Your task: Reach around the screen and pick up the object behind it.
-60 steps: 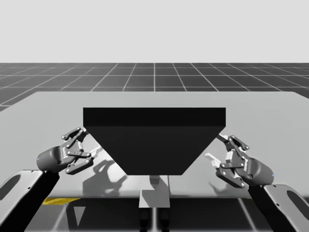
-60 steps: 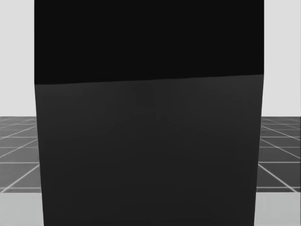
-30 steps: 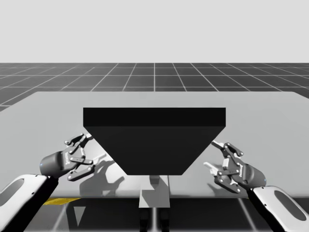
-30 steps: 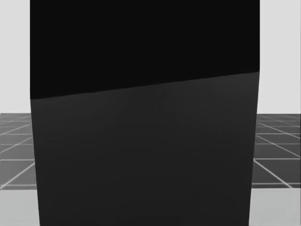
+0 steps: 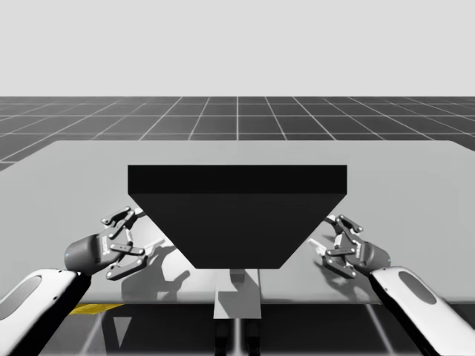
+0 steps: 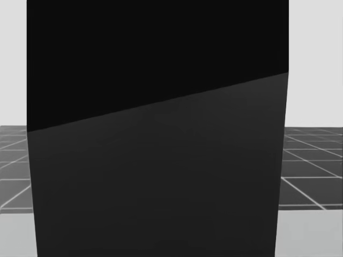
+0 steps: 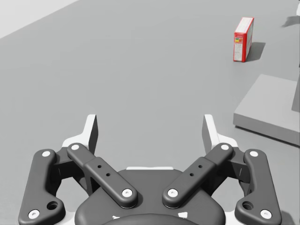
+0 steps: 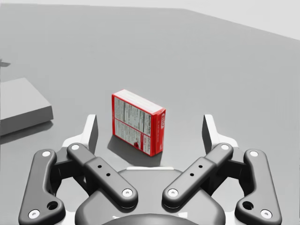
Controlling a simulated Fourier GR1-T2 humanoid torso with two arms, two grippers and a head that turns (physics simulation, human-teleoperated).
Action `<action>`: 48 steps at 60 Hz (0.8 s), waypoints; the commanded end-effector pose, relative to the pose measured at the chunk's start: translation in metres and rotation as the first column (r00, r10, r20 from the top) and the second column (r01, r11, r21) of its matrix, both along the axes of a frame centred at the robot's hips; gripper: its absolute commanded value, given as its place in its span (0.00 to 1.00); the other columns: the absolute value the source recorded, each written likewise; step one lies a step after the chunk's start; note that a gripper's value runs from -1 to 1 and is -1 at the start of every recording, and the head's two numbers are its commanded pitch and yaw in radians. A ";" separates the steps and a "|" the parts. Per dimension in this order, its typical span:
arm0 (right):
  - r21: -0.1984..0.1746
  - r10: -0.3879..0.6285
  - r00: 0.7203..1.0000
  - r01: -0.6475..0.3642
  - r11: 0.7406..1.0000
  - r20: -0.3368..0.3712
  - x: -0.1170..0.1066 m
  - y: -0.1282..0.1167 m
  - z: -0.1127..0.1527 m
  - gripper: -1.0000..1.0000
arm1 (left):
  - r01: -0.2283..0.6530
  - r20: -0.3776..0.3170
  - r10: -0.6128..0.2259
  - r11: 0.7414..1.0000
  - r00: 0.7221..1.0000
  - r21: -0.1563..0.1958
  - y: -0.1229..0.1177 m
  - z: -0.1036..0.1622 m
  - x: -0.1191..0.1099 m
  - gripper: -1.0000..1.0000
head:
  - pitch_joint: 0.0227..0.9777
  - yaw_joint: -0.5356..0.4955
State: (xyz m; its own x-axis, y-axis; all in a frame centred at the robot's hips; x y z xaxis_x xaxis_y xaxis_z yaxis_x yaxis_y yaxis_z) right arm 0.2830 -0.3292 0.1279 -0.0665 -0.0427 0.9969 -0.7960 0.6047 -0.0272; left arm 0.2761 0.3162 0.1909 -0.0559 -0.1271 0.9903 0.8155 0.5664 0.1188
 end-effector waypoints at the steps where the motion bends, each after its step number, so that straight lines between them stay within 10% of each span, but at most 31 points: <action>1: 0.034 0.133 0.990 -0.132 0.991 -0.053 0.013 0.011 -0.004 0.00 | 0.067 -0.017 -0.067 0.998 0.998 -0.003 -0.001 -0.001 -0.004 0.00 | 0.14 0.49; 48: 0.052 0.332 0.939 -0.328 0.943 -0.093 0.059 0.069 -0.019 0.00 | 0.061 -0.012 -0.061 0.998 0.998 -0.001 0.004 -0.004 -0.009 0.00 | 0.16 0.51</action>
